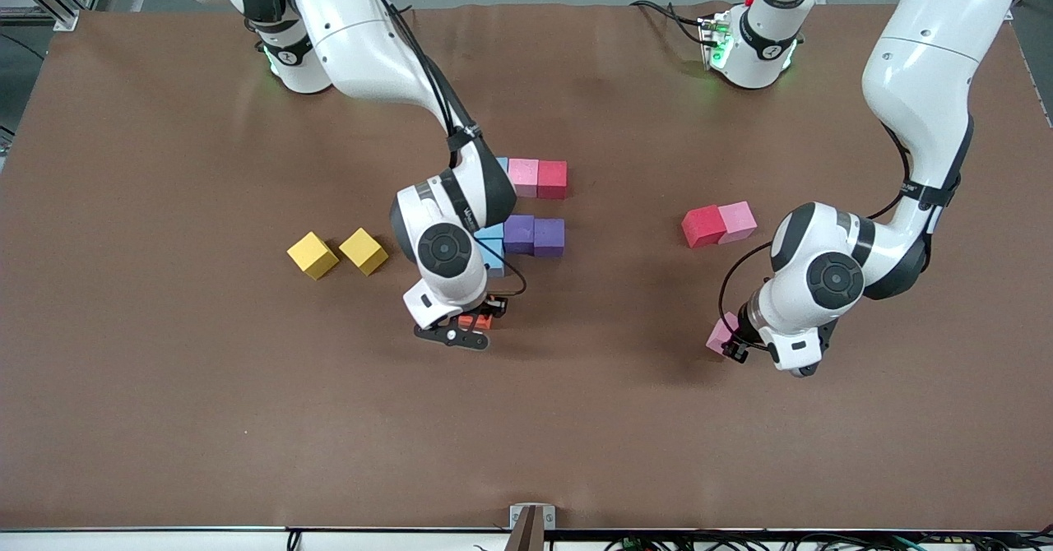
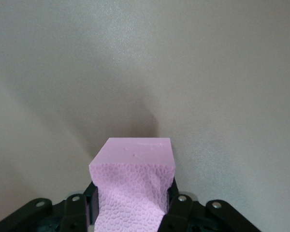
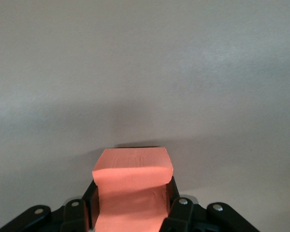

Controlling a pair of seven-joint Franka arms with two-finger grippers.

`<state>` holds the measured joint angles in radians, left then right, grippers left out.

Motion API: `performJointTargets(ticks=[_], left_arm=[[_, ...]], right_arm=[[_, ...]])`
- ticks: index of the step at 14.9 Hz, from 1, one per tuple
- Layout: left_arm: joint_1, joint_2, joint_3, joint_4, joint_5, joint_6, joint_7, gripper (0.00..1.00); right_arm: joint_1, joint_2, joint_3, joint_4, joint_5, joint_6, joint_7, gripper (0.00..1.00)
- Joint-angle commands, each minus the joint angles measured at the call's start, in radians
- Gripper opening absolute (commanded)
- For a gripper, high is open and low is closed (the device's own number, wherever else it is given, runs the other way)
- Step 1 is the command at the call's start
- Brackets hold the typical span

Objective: Arrange 11 blocks into digit 3
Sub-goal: 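Lower the red cube beside the purple cube with the right gripper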

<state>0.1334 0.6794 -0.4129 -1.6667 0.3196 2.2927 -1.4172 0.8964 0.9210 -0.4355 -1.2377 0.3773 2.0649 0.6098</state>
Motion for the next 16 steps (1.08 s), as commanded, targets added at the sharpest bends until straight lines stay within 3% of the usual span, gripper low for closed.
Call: performJointTargets(ticks=[1,5,16], left_arm=[[0.003,0.002,-0.003,0.008,-0.013,-0.015,0.007,0.32],[0.003,0.003,-0.003,0.008,-0.013,-0.013,0.007,0.32],[0.003,0.006,-0.003,0.008,-0.011,-0.013,0.009,0.32]], right_arm=[[0.022,-0.033,-0.003,-0.029,-0.043,0.003,-0.019,0.0],[0.052,-0.042,-0.005,-0.107,-0.049,0.087,-0.021,0.0],[0.116,-0.087,-0.022,-0.183,-0.051,0.09,-0.019,0.0]])
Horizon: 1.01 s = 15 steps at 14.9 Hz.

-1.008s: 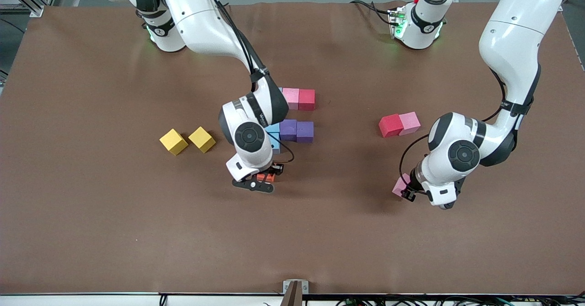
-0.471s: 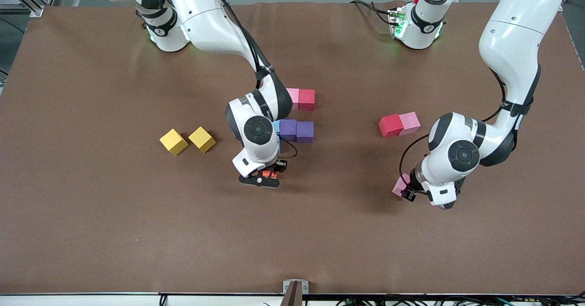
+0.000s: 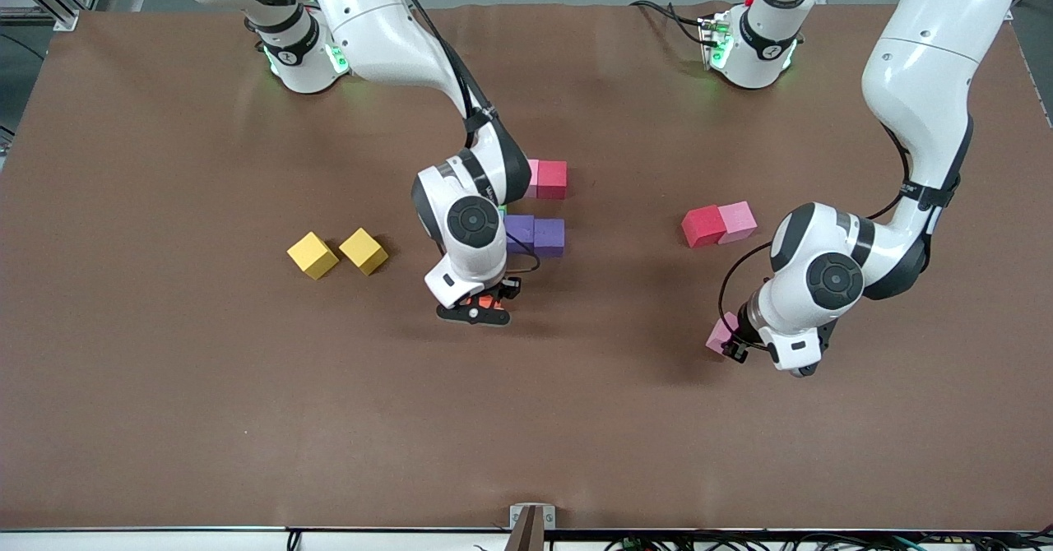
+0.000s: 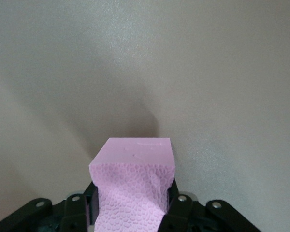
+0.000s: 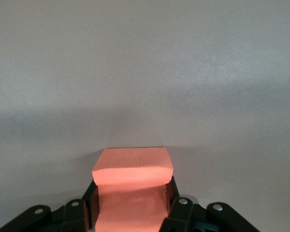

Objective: Arrange 11 blocks into digit 3
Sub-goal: 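Lower the red cube beside the purple cube with the right gripper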

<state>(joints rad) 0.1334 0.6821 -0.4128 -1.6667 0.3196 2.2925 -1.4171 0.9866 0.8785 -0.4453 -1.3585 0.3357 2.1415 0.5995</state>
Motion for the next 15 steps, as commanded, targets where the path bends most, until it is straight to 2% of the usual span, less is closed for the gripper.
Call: performJointTargets(ticks=[1,15], left_arm=[[0.003,0.004,-0.003,0.008,-0.011,-0.013,0.009,0.32],[0.003,0.007,-0.003,0.01,-0.011,-0.011,0.009,0.32]], right_arm=[[0.027,-0.044,-0.013,-0.062,-0.009,0.015,-0.009,0.0],[0.052,-0.044,-0.033,-0.093,-0.009,0.046,-0.01,0.0]])
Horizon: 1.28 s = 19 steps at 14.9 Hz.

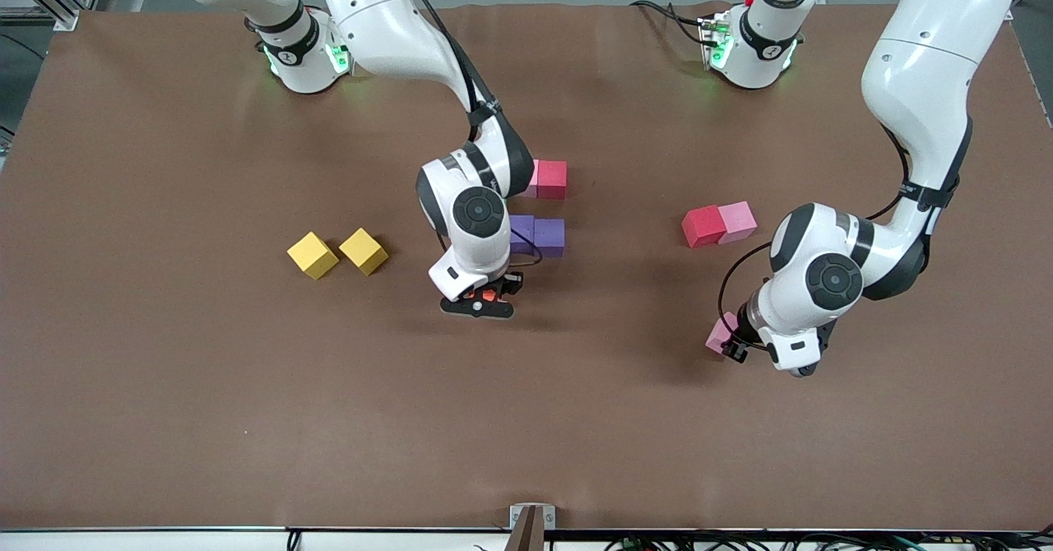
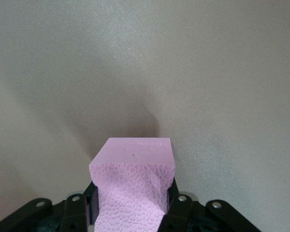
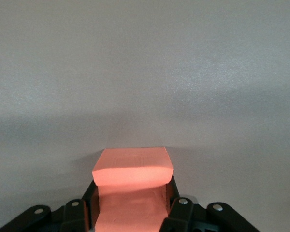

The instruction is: Arrange 11 blocks into digit 3

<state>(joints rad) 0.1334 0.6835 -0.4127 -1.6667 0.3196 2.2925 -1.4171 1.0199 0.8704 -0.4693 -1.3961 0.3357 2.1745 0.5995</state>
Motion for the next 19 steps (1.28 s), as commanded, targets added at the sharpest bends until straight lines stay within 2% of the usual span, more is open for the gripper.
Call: performJointTargets(ticks=[1,19], left_arm=[[0.003,0.005,-0.003,0.01,-0.011,-0.011,0.009,0.32],[0.003,0.008,-0.003,0.012,-0.013,-0.01,0.004,0.32]], right_arm=[[0.019,-0.036,-0.009,-0.055,-0.009,0.013,-0.012,0.0],[0.019,-0.036,-0.009,-0.061,-0.009,0.005,-0.024,0.0]])
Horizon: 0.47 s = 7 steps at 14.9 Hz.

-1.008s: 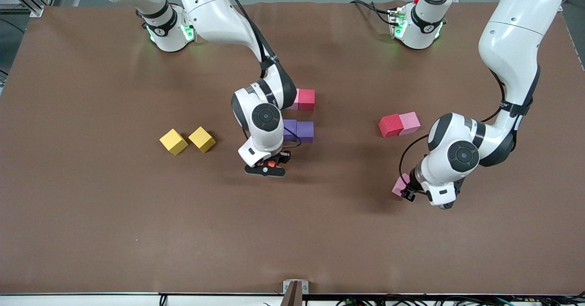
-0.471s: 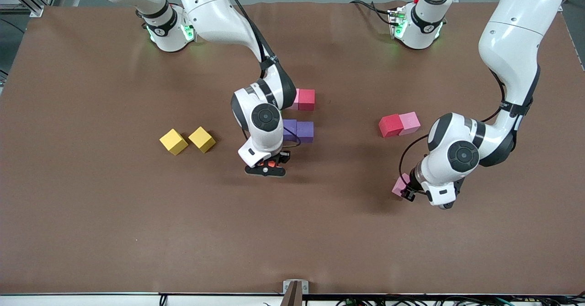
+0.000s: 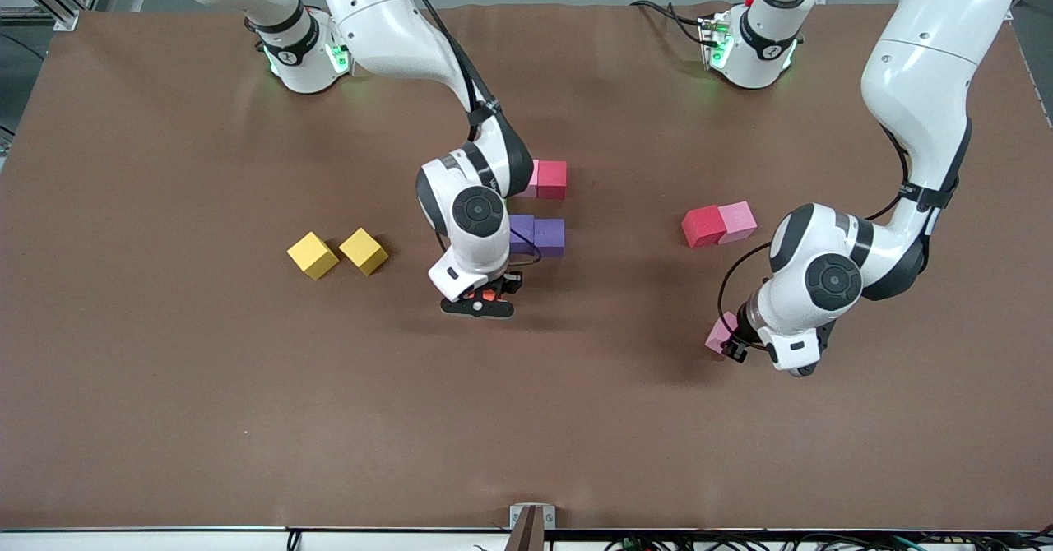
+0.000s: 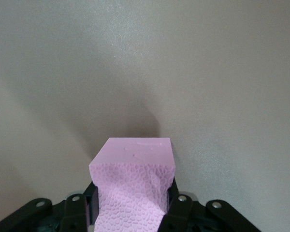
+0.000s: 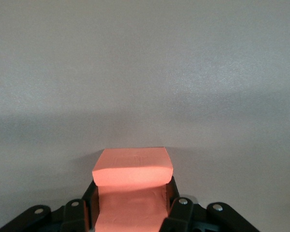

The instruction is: Arrange 11 blocks into digit 3

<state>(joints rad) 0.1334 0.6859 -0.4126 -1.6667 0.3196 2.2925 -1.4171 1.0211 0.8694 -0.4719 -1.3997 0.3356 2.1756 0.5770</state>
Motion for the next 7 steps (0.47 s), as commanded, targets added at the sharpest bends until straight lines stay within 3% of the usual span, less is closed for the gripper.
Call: performJointTargets(ticks=[1,7], left_arm=[[0.003,0.006,-0.003,0.012,-0.013,-0.01,0.003,0.33],[0.0,0.004,-0.005,0.012,-0.013,-0.01,-0.002,0.33]], right_arm=[[0.017,-0.035,-0.007,-0.058,-0.009,0.003,-0.002,0.0],[0.027,-0.035,-0.007,-0.058,-0.009,0.003,0.029,0.0]])
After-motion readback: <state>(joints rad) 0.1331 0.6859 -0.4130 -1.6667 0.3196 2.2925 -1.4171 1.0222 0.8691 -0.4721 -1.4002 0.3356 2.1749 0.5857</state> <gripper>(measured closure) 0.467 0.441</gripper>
